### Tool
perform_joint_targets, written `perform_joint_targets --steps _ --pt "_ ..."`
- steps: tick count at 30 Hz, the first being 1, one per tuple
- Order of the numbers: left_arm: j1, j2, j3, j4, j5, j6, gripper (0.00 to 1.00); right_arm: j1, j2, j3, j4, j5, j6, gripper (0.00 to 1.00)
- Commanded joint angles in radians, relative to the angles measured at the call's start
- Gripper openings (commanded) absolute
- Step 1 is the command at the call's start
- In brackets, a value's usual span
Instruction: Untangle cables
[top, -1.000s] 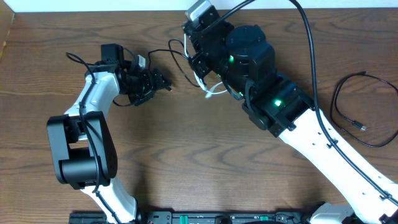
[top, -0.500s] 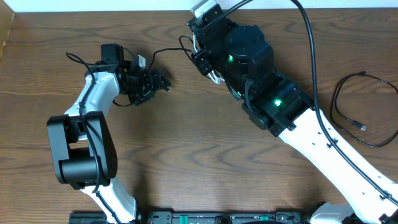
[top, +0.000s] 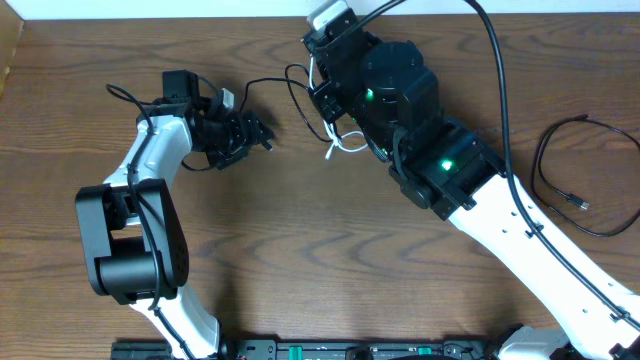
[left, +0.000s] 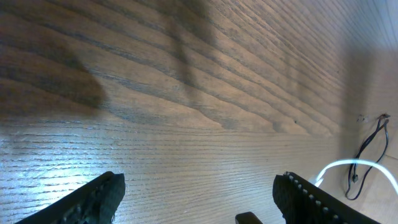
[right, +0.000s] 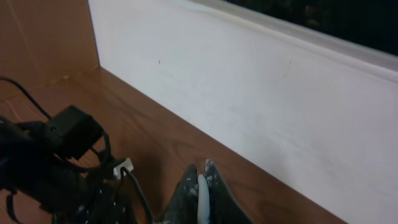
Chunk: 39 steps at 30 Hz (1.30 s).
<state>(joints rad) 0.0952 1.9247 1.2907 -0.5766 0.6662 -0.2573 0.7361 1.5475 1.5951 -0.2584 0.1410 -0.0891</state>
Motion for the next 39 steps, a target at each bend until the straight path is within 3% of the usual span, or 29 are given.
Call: perform_joint_targets --steps 1,20,29,39 --pt "-0.002 0.003 -0.007 -0.001 -0.013 0.009 0.81 -0.001 0.008 0.013 -0.015 0.035 -0.013 0.01" --pt "-0.002 0.003 -0.007 -0.001 -0.014 0.010 0.81 -0.021 0.160 0.013 -0.153 0.036 0.103 0.01" --pt "-0.002 0.003 -0.007 0.003 -0.014 0.010 0.81 -0.018 0.219 0.013 -0.185 -0.012 0.256 0.01" --pt "-0.002 0.003 -0.007 0.002 -0.014 0.010 0.81 -0.019 0.220 0.013 -0.196 -0.015 0.260 0.01"
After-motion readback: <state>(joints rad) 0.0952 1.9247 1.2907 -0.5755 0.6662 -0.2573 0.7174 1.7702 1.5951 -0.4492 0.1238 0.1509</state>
